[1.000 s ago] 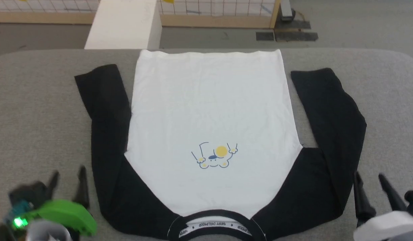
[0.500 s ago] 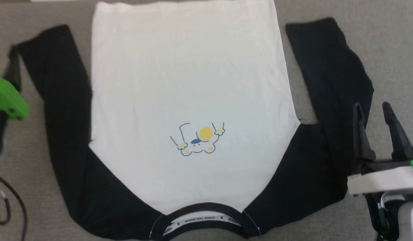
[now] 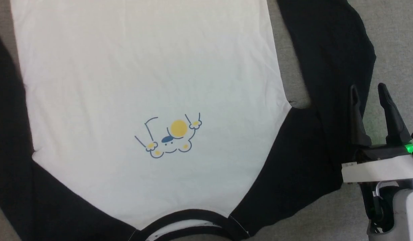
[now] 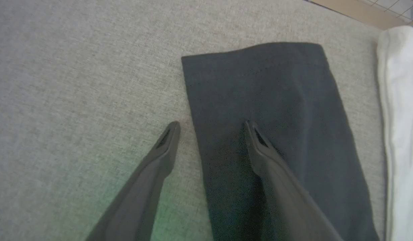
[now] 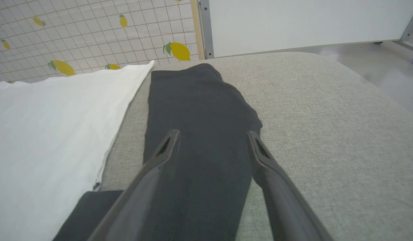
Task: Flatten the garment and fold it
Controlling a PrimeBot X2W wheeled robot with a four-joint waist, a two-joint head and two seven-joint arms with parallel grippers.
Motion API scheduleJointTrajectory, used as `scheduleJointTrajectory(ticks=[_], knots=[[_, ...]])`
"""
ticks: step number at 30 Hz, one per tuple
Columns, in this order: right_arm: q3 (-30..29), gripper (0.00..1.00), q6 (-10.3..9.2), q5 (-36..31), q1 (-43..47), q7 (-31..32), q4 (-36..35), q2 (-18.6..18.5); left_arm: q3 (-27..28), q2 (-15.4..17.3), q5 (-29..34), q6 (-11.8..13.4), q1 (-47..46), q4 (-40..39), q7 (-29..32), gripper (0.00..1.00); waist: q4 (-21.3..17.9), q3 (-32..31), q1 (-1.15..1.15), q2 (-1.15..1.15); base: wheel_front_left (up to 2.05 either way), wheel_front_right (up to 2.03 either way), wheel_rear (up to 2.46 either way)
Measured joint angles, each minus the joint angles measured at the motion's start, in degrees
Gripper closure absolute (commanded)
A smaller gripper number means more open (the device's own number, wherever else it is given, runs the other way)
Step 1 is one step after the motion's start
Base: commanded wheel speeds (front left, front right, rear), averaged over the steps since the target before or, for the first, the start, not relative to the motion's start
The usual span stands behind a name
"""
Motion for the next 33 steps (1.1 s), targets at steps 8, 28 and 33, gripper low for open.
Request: scheduleJointTrajectory(ticks=[8,28,33], knots=[[-0.4,0.00,0.00,-0.1,-0.2,0.0,1.2,0.0,1.4,0.4,-2.1,2.0,2.7,-3.2,3.3,1.00,-0.8,-0.5,0.00,0.00,0.00,0.00,0.00],[-4.1,0.00,0.00,-0.8,7.7,3.5,2.5,0.0,-3.2,-3.9,3.8,-7.7,9.7,-5.8,-24.8,1.00,3.9,-19.1,-0.01,0.00,0.00,0.00,0.00],[-5.1,0.00,0.00,-0.5,9.7,4.2,1.6,0.0,-5.3,-5.1,2.0,-8.6,12.4,-16.0,-20.9,1.00,5.5,-23.9,-0.01,0.00,0.00,0.00,0.00]])
